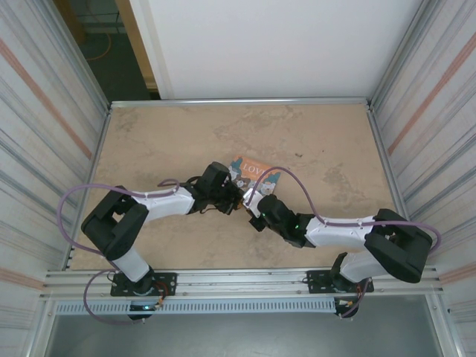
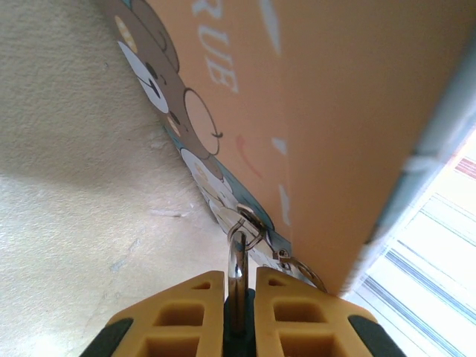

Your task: Unlock a padlock with a key

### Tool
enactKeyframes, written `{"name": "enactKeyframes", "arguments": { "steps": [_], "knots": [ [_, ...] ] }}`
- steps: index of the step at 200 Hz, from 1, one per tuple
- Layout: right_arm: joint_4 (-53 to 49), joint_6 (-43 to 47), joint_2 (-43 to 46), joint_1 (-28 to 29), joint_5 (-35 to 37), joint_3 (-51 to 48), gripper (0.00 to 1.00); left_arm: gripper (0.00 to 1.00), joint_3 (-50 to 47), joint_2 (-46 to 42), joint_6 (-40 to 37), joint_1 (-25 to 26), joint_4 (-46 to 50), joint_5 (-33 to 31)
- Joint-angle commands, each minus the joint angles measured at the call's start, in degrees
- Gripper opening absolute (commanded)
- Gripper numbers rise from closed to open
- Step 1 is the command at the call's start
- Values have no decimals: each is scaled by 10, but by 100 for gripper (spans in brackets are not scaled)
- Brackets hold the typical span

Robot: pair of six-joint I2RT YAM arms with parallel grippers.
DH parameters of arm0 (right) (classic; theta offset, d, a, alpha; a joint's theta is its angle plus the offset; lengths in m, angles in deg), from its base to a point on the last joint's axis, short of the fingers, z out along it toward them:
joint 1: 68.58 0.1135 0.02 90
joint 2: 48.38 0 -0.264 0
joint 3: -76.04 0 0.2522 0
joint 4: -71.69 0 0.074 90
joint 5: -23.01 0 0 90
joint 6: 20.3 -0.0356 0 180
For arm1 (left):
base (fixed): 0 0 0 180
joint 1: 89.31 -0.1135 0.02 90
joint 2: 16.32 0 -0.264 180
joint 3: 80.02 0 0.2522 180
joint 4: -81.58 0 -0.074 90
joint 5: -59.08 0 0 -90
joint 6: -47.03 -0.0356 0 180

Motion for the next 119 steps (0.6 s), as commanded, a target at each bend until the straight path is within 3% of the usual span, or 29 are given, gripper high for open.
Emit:
{"name": "enactKeyframes", "arguments": {
  "steps": [1,72,119],
  "knots": [
    [17,-8,-7,-8,-21,-4,0,0,-19,-4,12,23,-13,18],
    [25,-32,-44,-8,-30,-37,0,0,-44,17,35,45,-63,-14],
    [32,-50,-59,-12,-44,-46,0,23,-37,4,10,46,-10,-50]
  ]
}}
